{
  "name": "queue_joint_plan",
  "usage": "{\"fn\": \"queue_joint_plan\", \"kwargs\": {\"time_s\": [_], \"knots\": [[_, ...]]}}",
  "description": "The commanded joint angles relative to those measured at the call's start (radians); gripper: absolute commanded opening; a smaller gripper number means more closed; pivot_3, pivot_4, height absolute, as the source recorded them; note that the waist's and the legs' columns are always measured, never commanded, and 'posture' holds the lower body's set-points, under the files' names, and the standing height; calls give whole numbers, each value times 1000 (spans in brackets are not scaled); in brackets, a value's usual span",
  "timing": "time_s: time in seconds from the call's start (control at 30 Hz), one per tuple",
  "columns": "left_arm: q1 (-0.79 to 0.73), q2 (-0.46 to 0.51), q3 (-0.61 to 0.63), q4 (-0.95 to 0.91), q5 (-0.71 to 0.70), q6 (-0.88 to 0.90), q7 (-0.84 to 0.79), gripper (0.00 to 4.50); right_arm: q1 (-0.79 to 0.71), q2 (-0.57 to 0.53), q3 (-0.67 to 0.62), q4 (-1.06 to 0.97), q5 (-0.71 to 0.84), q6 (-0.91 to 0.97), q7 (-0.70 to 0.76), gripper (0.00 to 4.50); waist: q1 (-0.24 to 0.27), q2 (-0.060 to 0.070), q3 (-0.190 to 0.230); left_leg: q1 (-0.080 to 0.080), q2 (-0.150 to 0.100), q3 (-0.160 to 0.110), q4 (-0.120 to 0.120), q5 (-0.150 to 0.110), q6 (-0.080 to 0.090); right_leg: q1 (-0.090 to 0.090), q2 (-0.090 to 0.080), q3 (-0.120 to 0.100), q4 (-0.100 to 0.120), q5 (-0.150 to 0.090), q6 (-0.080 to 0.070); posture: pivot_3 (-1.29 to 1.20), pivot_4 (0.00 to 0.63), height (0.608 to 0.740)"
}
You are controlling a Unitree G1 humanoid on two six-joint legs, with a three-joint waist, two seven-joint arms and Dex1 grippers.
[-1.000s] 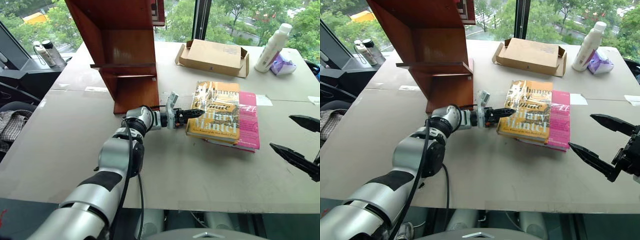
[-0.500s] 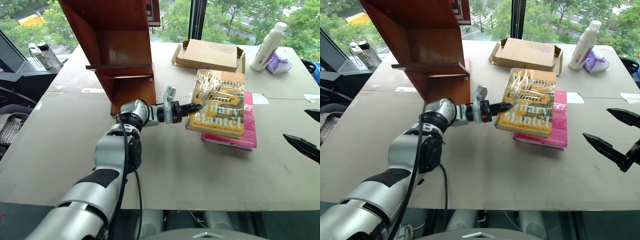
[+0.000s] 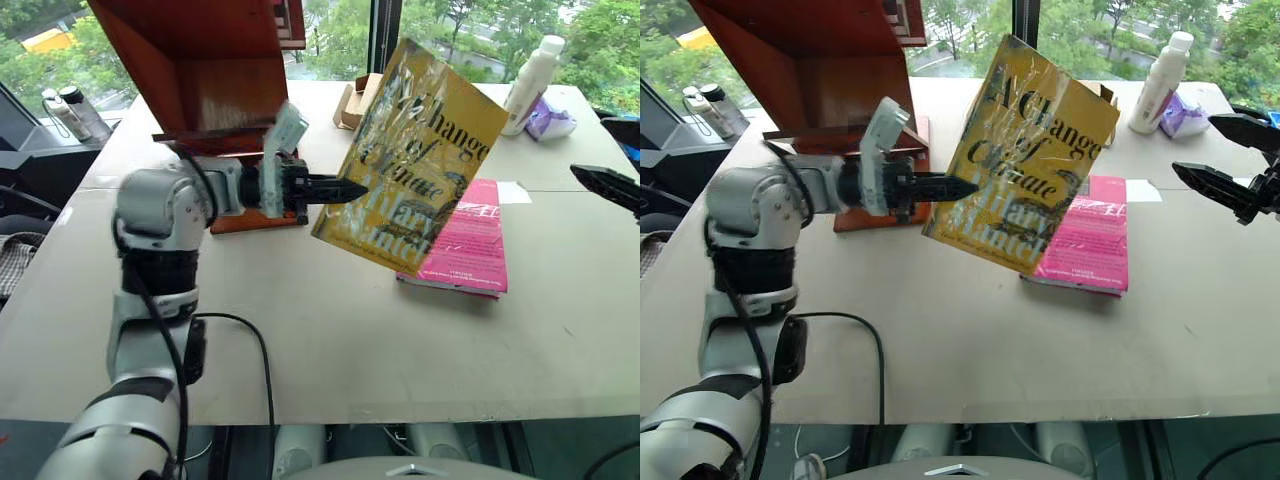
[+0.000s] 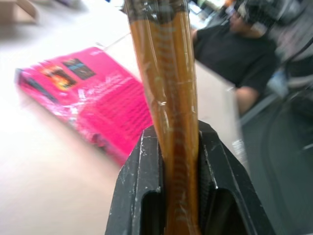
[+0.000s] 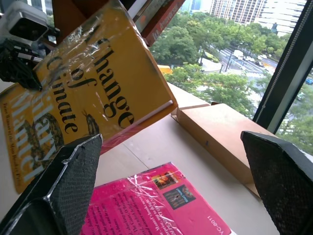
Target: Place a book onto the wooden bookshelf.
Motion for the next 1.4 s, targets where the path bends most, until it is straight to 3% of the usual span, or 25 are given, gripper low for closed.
{"fn": "queue_joint_plan", "kwargs": {"time_s": [0.03,0.37,0.67,0.83,1.1,1.3,1.33,1.4], "knots": [[-40,68,34,-151,53,-187,39,204,-28,-5,-26,-13,48,10,50,4500,12,0,0,0,0,0,0,0,1,1,-1,0,0,0,0,0,150,733],[-339,311,-54,-34,284,-519,24,204,-66,46,-16,-81,151,93,55,4500,25,0,0,0,-1,1,3,-3,5,1,0,-1,0,0,1,0,150,733],[-321,513,-175,162,625,-815,32,204,-68,106,12,-146,182,106,55,4500,19,1,0,1,0,3,3,-3,5,1,1,0,0,0,1,0,150,733],[-206,549,-197,155,725,-766,21,204,-58,122,21,-207,192,117,18,4500,19,1,0,0,0,4,3,-3,5,1,1,1,0,0,1,0,150,733],[-112,541,-230,41,726,-547,-96,204,62,154,-30,-342,225,141,-98,4500,-5,0,0,0,1,5,3,-3,5,0,1,2,0,0,1,0,150,733],[-173,508,-272,156,758,-684,-134,204,59,145,-26,-339,231,132,-106,4500,-5,0,0,2,1,6,3,-3,5,0,2,3,1,0,1,0,150,733],[-182,513,-271,181,758,-722,-141,1002,58,145,-24,-338,231,132,-104,4500,-5,0,0,2,1,6,3,-3,5,0,2,3,1,0,1,0,150,733],[-220,496,-249,224,755,-775,-108,1752,57,145,-24,-340,234,130,-98,4500,-3,0,0,2,1,6,3,-3,5,0,2,3,1,0,1,0,150,733]]}}
